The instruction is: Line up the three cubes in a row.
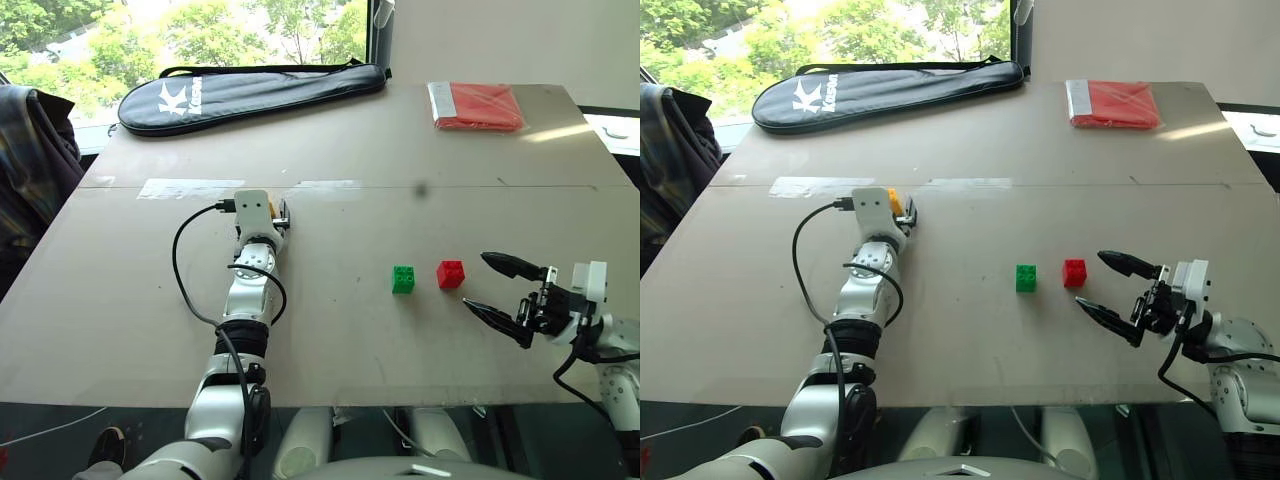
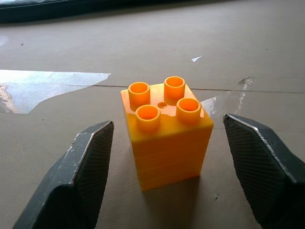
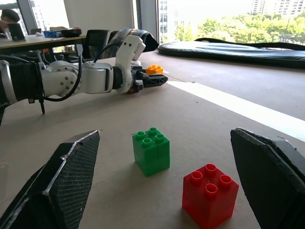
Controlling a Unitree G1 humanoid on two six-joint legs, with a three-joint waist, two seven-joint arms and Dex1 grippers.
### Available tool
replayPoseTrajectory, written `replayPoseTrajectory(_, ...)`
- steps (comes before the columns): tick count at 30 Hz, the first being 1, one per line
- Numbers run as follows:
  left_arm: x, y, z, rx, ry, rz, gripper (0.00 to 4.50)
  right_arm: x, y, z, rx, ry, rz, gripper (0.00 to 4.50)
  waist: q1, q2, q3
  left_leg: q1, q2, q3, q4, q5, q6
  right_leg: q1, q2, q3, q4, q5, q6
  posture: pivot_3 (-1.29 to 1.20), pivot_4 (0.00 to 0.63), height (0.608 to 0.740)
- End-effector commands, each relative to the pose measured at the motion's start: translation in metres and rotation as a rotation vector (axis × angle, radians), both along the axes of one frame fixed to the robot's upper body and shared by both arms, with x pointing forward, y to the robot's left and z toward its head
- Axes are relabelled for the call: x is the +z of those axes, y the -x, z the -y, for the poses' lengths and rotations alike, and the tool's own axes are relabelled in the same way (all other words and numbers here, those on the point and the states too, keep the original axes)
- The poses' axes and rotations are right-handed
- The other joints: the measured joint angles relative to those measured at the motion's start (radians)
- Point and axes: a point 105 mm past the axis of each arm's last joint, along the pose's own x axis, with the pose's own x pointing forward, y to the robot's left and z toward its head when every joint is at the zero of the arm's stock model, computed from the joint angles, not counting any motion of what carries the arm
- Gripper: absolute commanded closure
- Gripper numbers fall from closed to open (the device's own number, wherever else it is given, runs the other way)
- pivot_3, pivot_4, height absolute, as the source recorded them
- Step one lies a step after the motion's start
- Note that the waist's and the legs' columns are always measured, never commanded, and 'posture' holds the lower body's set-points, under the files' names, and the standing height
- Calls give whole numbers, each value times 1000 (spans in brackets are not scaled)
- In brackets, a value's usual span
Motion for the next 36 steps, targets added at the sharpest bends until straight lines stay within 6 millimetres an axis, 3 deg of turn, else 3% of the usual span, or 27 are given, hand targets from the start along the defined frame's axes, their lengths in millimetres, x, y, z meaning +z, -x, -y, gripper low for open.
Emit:
replayPoseTrajectory(1, 11, -1, -2, 19, 1, 40, 2752, 7, 2, 7, -22, -8, 34, 0, 0, 0, 0, 0, 0, 0, 0, 0, 0, 0, 0, 0, 0, 0, 0, 0, 150, 740)
replayPoseTrajectory(2, 10, 0, -4, 25, -1, 37, 3226, 7, 3, 7, -22, -9, 35, 0, 0, 0, 0, 0, 0, 0, 0, 0, 0, 0, 0, 0, 0, 0, 0, 0, 150, 740)
replayPoseTrajectory(9, 10, 2, -7, 13, 19, 37, 3218, 7, 4, 9, -29, -6, 34, 0, -2, 0, 0, 0, 0, 0, 0, 0, 0, 0, 0, 0, 1, 0, 0, 0, 150, 740)
replayPoseTrajectory(12, 18, 9, 23, -273, 44, 98, 3218, 6, 5, 12, -33, -3, 30, 0, -2, 0, 0, 0, 0, 0, 0, 0, 0, 0, 0, 0, 1, 0, 0, 0, 150, 740)
replayPoseTrajectory(14, 14, 23, 42, -554, -22, 71, 3218, 4, 7, 16, -34, 12, 21, 0, -3, 0, 0, 0, 0, 1, 0, 0, -1, 0, 0, 0, 0, 0, 0, 0, 150, 740)
replayPoseTrajectory(18, 8, 45, 58, -878, -127, 33, 3218, 0, 8, 20, -25, 29, 9, 0, -3, 0, 0, 1, -1, 2, 0, 0, -1, 0, 1, 1, 0, 0, 0, 0, 150, 740)
replayPoseTrajectory(21, 6, 79, 76, -1252, -191, 27, 3218, -2, 8, 24, -25, 31, 7, 0, -6, 0, 0, 1, -2, 2, 0, 0, 0, 0, 1, 1, 1, 0, 0, 0, 150, 740)
replayPoseTrajectory(25, -3, 101, 80, -1511, -268, 6, 3218, -3, 8, 25, -20, 34, 6, 0, -8, 1, 0, 1, -2, 3, 0, 0, 0, 0, 1, 2, 0, 0, 0, 0, 150, 740)
replayPoseTrajectory(36, -23, 86, 84, -1624, -400, -112, 3218, -3, 14, 24, -25, 30, 10, 0, -18, 1, 0, 1, -3, 3, 1, -2, 5, 0, 2, 2, 1, 0, 0, 0, 150, 740)
